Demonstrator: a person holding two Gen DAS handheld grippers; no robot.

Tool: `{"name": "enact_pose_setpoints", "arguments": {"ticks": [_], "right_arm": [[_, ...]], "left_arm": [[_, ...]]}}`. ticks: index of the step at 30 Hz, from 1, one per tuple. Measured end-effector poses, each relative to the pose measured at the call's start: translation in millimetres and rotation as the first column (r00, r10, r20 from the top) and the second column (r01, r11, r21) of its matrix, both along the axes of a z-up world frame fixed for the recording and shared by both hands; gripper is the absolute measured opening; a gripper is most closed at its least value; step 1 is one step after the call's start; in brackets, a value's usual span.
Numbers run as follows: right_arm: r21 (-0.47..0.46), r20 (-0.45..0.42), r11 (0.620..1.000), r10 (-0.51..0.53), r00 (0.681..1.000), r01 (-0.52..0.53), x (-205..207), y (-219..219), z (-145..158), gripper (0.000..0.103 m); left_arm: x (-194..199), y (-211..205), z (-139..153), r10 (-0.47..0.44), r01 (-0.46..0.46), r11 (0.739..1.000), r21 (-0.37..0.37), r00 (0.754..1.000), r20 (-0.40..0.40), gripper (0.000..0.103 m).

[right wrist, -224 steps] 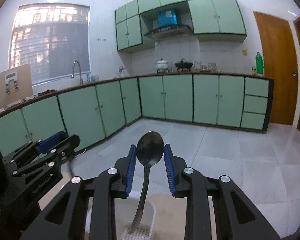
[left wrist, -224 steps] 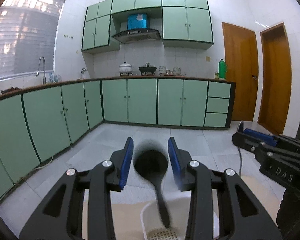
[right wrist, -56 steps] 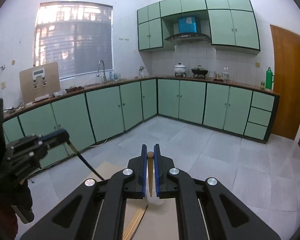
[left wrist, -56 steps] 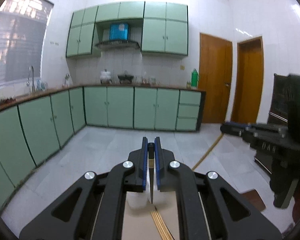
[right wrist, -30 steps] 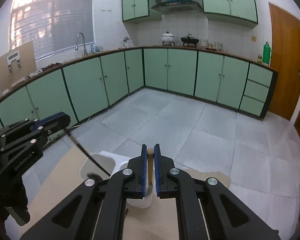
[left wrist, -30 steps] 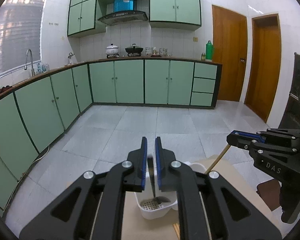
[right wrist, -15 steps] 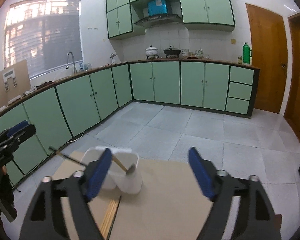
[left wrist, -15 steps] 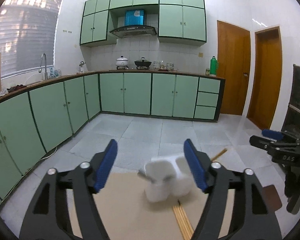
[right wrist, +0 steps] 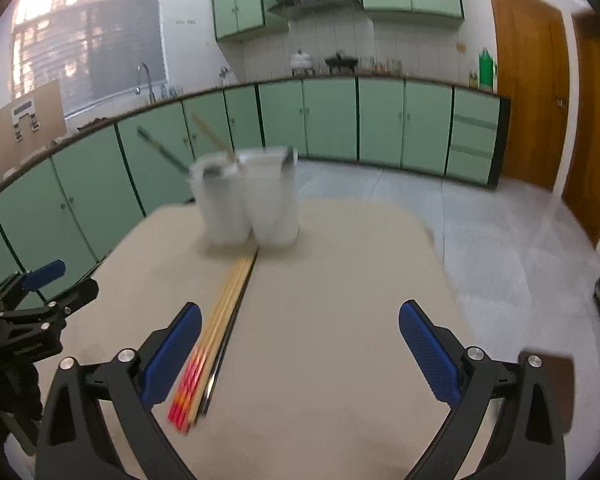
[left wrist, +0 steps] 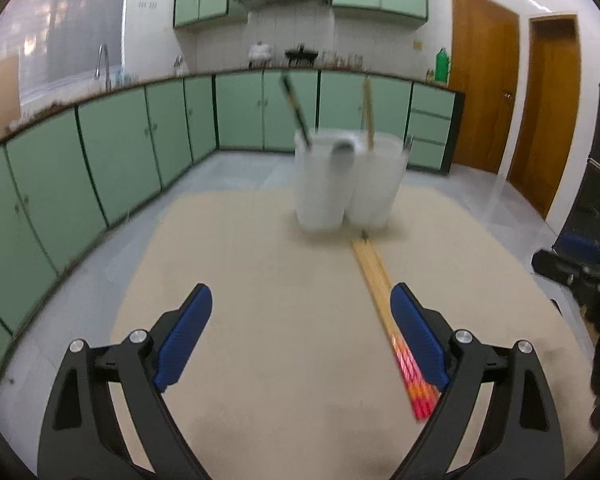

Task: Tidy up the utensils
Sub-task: 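Move the right gripper back to the chopstick bundle and grasp a black chopstick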

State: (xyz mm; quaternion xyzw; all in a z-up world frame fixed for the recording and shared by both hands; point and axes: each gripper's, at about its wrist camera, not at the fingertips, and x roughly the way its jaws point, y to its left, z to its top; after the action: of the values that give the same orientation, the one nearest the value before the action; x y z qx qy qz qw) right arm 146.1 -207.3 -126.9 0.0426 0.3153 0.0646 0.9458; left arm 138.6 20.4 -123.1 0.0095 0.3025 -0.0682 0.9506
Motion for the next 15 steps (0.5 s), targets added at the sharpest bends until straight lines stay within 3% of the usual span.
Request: {"name": "enact_pose_setpoints", "arguments": {"ticks": [4,8,15], "right_arm": [[0.017,-0.069,1.0,-0.013,0.998,0.014,-8,6,-33,0.094],[0.007,-0.126,1.0,0.013,0.992,-0.013,-13,22,-55,0.083],[-0.027,-0.185,0.998,0.054,0.981,-0.06,-18,42,-73,0.076]], "left_arm": [[-6,8,-23,0.021,-0.02,1.0,0.015,0.998,-0.051,0.088],[-8,9,-39,0.027,-0.025,0.999,0.025,0.995,-0.098,0.088],[-9,6,-53,0.038,-0.033,0.999,0.038,0.99,-0.136,0.088]]}}
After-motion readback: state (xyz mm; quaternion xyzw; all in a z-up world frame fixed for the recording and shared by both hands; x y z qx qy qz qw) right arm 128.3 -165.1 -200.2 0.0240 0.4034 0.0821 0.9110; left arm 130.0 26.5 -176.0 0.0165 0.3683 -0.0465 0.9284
